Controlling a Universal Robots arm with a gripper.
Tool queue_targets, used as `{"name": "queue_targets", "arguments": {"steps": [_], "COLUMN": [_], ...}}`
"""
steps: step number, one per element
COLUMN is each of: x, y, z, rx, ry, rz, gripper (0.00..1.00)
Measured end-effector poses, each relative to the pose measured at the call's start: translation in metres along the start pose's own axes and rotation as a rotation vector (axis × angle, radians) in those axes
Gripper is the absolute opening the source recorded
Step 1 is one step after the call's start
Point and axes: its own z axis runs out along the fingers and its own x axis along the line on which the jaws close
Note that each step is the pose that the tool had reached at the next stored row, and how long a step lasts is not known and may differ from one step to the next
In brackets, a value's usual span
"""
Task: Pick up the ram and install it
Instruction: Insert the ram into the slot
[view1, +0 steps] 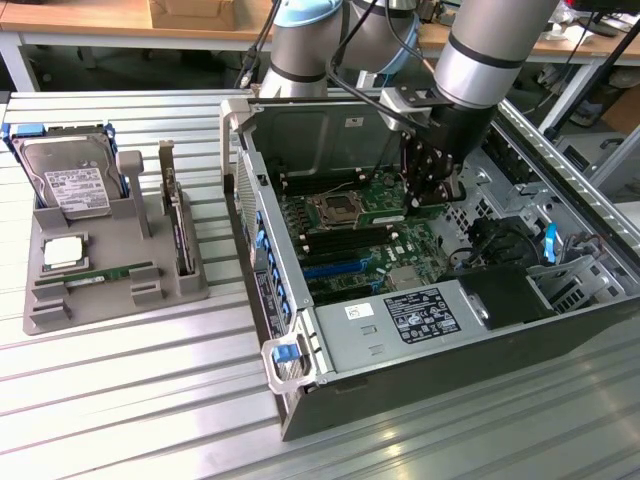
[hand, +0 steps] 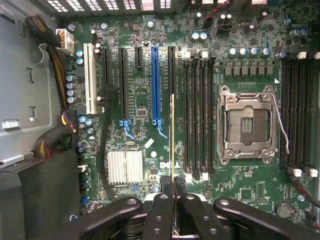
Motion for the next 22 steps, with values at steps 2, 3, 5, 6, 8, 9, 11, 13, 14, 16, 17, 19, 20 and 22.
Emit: {"name": "queue_targets", "arguments": {"steps": [2,3,5,6,8,9,11,13,14,16,17,19,20,22], "x": [0.0,0.0,0.0,0.0,0.0,0.0,0.0,0.0,0.0,0.0,0.0,0.0,0.0,0.0], "y": [0.0,0.0,0.0,0.0001,0.0013,0.0021,0.0045,0.0065,0.0075,0.012,0.0136,0.0148,0.0158,0.0174], "z": [0.001,0.0014,0.0033,0.0045,0.0064,0.007,0.0083,0.0093,0.0097,0.0112,0.0118,0.0125,0.0129,0.0134], "rx": [0.0002,0.0,0.0,0.0,0.0,0.0,0.0,0.0,0.0,0.0,0.0001,0.0,0.0,0.0], "ry": [0.0002,0.0005,0.0005,0.0006,0.0006,0.0008,0.0008,0.0008,0.0007,0.0009,0.0011,0.0014,0.0014,0.0015], "rz": [0.0,0.0,0.0,0.0,0.0,0.0,0.0,0.0,0.0,0.0,0.0,0.0,0.0,0.0], "gripper": [0.12,0.12,0.12,0.12,0.12,0.12,0.12,0.12,0.12,0.12,0.12,0.12,0.12,0.12]}}
